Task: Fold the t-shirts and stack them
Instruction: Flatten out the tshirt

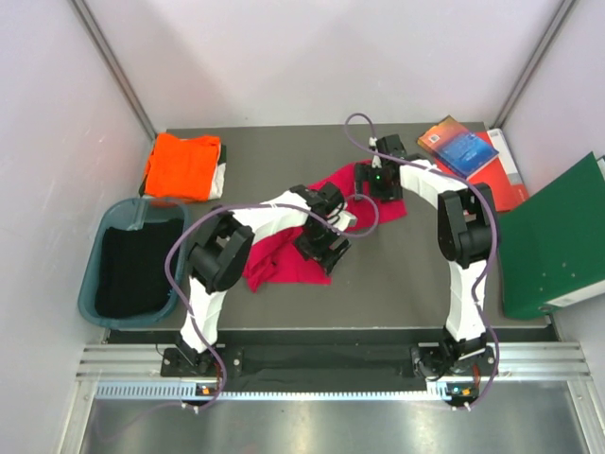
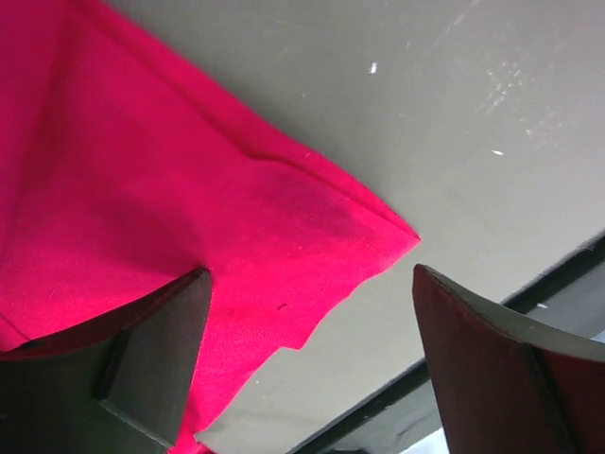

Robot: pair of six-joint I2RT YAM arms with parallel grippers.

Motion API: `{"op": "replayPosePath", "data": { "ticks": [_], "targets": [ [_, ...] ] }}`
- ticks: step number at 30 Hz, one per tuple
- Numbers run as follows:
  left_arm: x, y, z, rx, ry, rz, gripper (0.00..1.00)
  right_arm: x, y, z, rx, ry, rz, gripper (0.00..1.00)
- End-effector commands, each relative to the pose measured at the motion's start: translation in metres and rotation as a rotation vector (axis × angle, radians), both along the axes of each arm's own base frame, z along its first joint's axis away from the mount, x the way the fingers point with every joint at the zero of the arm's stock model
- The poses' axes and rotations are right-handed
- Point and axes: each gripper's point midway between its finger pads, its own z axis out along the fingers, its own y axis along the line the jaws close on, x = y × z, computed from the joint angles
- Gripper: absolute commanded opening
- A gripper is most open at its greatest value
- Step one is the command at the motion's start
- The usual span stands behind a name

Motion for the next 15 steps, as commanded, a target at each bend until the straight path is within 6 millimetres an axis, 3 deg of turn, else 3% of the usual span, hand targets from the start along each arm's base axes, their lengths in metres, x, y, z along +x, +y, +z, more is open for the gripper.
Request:
{"op": "replayPosePath", "data": {
  "ticks": [1, 6, 8, 10, 11, 12, 13, 15],
  "targets": [
    [-0.013, 0.007, -0.038, 0.177, -0.021, -0.078, 0.81, 0.020, 0.005, 0.008, 0.027, -0.057, -0.019, 0.93],
    [-0.010, 0.029, -0.060, 0.298, -0.053, -0.051, 0.67, 0.018, 0.006, 0.005, 0.020, -0.046, -0.007, 0.93],
    [-0.012, 0.039, -0.071, 0.352, -0.041, -0.040, 0.54, 0.017, 0.003, 0.004, 0.010, -0.039, -0.004, 0.92],
    [-0.017, 0.052, -0.079, 0.428, -0.023, -0.009, 0.29, 0.013, 0.003, 0.002, 0.000, -0.029, 0.008, 0.91],
    [-0.019, 0.060, -0.087, 0.475, -0.016, 0.016, 0.00, 0.011, 0.002, 0.000, -0.004, -0.021, 0.007, 0.89],
    [-0.022, 0.065, -0.090, 0.499, -0.009, 0.023, 0.00, 0.010, 0.001, 0.000, -0.006, -0.017, 0.012, 0.84],
    [-0.023, 0.068, -0.092, 0.510, -0.011, 0.035, 0.00, 0.008, 0.004, 0.002, 0.004, -0.010, 0.027, 0.64],
    [-0.025, 0.073, -0.088, 0.516, -0.033, 0.068, 0.00, 0.006, 0.006, 0.004, 0.017, -0.009, 0.041, 0.44]
  ]
}}
